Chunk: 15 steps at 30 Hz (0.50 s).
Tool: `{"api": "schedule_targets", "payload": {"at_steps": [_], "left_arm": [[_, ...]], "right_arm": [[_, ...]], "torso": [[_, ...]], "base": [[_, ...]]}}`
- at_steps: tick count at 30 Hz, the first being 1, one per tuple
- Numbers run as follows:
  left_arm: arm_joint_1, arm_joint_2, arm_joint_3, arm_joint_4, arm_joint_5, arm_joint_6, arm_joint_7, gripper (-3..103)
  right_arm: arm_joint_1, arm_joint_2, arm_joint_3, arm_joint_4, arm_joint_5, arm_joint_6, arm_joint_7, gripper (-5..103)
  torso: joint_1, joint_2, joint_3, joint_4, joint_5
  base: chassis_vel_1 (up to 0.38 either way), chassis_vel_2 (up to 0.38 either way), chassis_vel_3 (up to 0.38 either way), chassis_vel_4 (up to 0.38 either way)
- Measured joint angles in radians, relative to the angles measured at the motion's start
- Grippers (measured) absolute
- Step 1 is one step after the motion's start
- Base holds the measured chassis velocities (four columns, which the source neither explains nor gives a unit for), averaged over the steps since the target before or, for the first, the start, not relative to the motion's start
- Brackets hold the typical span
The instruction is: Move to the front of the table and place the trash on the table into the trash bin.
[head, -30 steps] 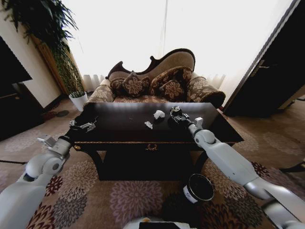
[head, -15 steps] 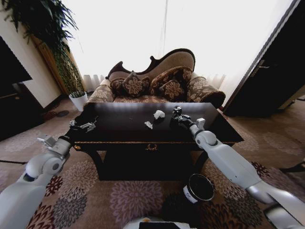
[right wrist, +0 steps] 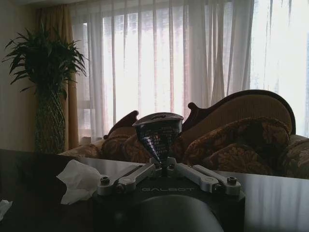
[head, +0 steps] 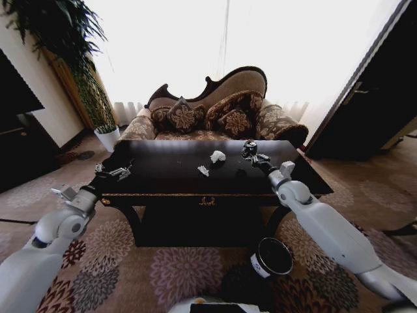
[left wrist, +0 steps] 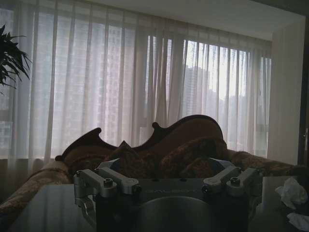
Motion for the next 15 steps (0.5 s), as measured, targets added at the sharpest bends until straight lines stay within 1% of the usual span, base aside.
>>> {"api": "schedule_targets", "payload": {"at_steps": [1,3,4,5,7,9,10,12,15], "left_arm": [[0.000,0.000,0.000,0.000,0.000,0.000,0.000,100],[0.000,0.000,0.000,0.000,0.000,0.000,0.000,100],[0.000,0.000,0.000,0.000,0.000,0.000,0.000,100],[0.000,0.000,0.000,0.000,0.000,0.000,0.000,100],[0.000,0.000,0.000,0.000,0.000,0.000,0.000,100],[0.000,0.000,0.000,0.000,0.000,0.000,0.000,100],[0.000,0.000,0.000,0.000,0.000,0.000,0.000,100],[0.000,0.000,0.000,0.000,0.000,0.000,0.000,100],[0.000,0.000,0.000,0.000,0.000,0.000,0.000,100]], "right_arm": [[-0.070,-0.006,0.057,0.041,-0.001,-0.004,0.003,0],[-0.162,-0.008,0.143,0.091,-0.010,-0.010,0.010,0],[-0.162,-0.008,0.143,0.091,-0.010,-0.010,0.010,0],[-0.185,-0.007,0.167,0.104,-0.013,-0.011,0.013,0],[-0.274,0.009,0.252,0.149,-0.021,-0.014,0.020,0],[-0.322,0.022,0.300,0.174,-0.022,-0.015,0.022,0],[-0.322,0.022,0.300,0.174,-0.022,-0.015,0.022,0],[-0.417,0.057,0.387,0.222,-0.028,-0.014,0.024,0],[-0.521,0.110,0.481,0.275,-0.060,-0.001,0.016,0]], "torso": [[0.000,0.000,0.000,-0.0004,0.0000],[0.000,0.000,0.000,-0.0006,0.0001],[0.000,0.000,0.000,-0.0006,0.0001],[0.000,0.000,0.000,-0.0006,0.0000],[0.000,0.000,0.000,-0.0002,0.0000],[0.000,0.000,0.000,-0.0001,0.0001],[0.000,0.000,0.000,-0.0001,0.0001],[0.000,0.000,0.000,0.0000,-0.0001],[0.000,0.000,0.000,-0.0002,-0.0003]], "base": [[0.000,0.000,0.000,0.000],[0.000,0.000,0.000,0.000],[0.000,0.000,0.000,0.000],[0.000,0.000,0.000,0.000],[0.000,0.000,0.000,0.000],[0.000,0.000,0.000,0.000],[0.000,0.000,0.000,0.000],[0.000,0.000,0.000,0.000],[0.000,0.000,0.000,0.000]]}}
